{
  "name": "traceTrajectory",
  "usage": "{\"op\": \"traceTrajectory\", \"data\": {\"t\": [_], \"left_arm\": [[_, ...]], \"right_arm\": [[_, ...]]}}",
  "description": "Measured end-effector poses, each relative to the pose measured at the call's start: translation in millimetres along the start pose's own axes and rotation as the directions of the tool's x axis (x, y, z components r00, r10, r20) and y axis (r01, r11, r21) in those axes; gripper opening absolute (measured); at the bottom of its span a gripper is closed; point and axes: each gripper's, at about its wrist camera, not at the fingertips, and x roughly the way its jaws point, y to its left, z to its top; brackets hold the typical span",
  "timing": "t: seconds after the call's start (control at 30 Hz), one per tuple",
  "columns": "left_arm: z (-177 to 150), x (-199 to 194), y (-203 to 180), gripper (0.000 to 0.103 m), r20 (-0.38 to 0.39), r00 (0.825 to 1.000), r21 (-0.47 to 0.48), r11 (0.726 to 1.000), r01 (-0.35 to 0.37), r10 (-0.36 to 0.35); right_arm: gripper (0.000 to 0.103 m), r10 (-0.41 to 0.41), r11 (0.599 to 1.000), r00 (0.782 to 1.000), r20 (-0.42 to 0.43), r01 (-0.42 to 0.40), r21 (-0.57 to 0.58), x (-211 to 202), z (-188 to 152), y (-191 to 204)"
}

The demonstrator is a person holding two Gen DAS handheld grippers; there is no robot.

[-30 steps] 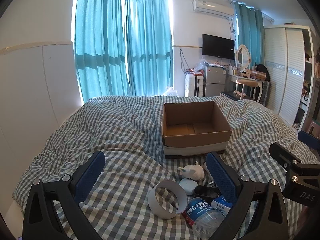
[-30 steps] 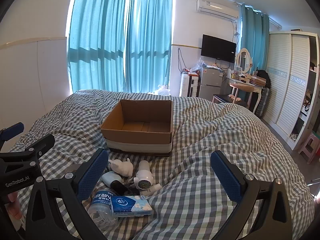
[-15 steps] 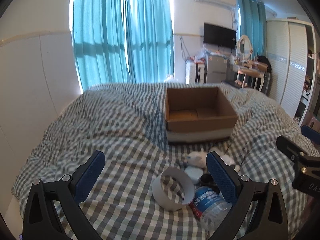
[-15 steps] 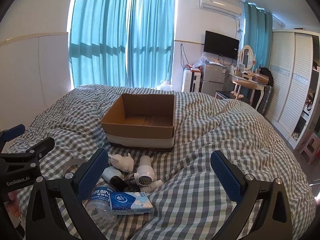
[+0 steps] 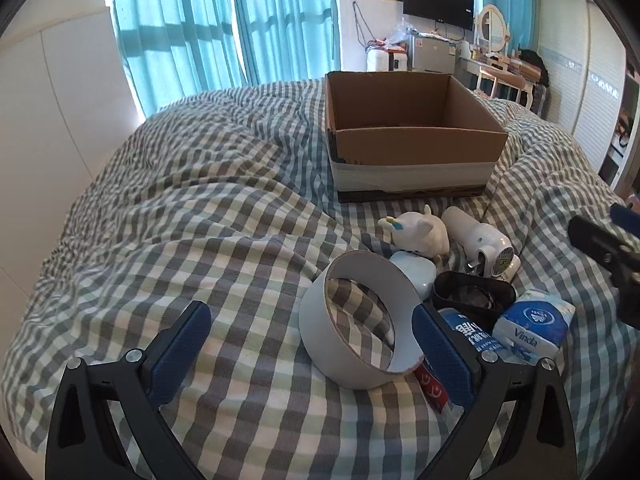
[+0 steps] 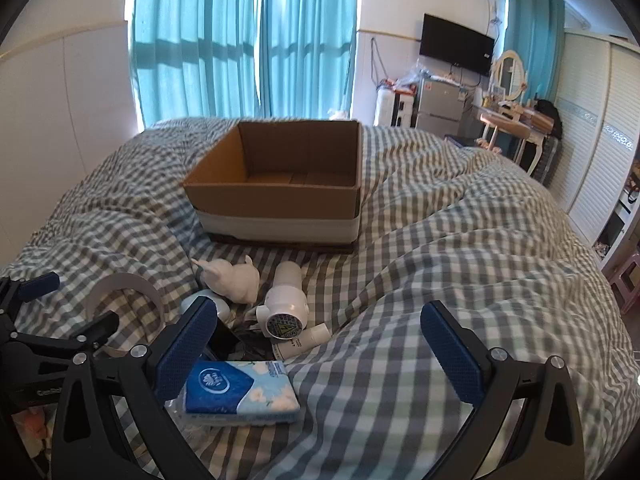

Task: Organize objects
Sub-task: 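Grasp the white tape roll with the left tool while the right tool grasps the white hair dryer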

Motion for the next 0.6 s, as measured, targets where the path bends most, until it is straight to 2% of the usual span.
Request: {"op": "traceTrajectory", "data": {"t": [0.1,0.17,0.2,0.23,0.27,0.3,0.33,0.37,0.4,0.47,0.6], "left_arm": [[1.3,12.8,1.6,0.088,-0.036,0.999,-0.005,1.0,0.006,-0.006],[1.2,20.1,0.4,0.085,-0.05,0.999,0.002,1.0,0.003,-0.003],[1.4,22.1,-1.0,0.079,-0.052,0.999,0.007,1.0,0.002,-0.001],[2.1,23.6,-2.1,0.071,-0.054,0.999,0.014,1.0,0.001,-0.001],[3.1,25.2,-3.5,0.066,-0.056,0.998,0.02,1.0,0.001,0.0],[4.3,27.1,-4.6,0.055,-0.059,0.998,0.025,1.0,0.002,0.0],[5.5,29.4,-5.3,0.033,-0.061,0.998,0.029,1.0,0.003,-0.002],[6.5,32.3,-4.9,0.025,-0.07,0.998,0.025,1.0,0.003,-0.001],[7.4,35.9,-3.9,0.022,-0.083,0.997,0.016,1.0,0.006,-0.005],[8.1,39.3,-1.6,0.018,-0.089,0.996,0.003,1.0,0.017,-0.016],[10.7,38.5,0.1,0.016,-0.081,0.996,-0.012,1.0,0.026,-0.027]], "right_arm": [[0.096,0.03,1.0,0.997,-0.069,-0.031,-0.005,26.6,6.6,2.5],[0.095,0.048,0.999,0.992,-0.116,-0.049,-0.006,46.8,11.0,5.5],[0.095,0.053,0.999,0.99,-0.133,-0.054,-0.006,54.9,12.3,7.1],[0.092,0.06,0.998,0.986,-0.153,-0.062,-0.006,64.2,13.6,9.2],[0.088,0.065,0.998,0.984,-0.169,-0.067,-0.008,72.0,14.4,11.3],[0.087,0.066,0.997,0.98,-0.189,-0.07,-0.014,81.7,14.9,14.4],[0.086,0.061,0.998,0.977,-0.206,-0.067,-0.021,89.2,14.8,16.6],[0.083,0.058,0.998,0.973,-0.223,-0.066,-0.025,95.8,14.5,18.7],[0.08,0.06,0.997,0.969,-0.241,-0.068,-0.027,103.5,13.9,21.2],[0.066,0.055,0.998,0.966,-0.254,-0.062,-0.018,112.1,13.0,21.7],[0.054,0.075,0.997,0.955,-0.288,-0.073,0.016,126.6,10.7,17.7]]}}
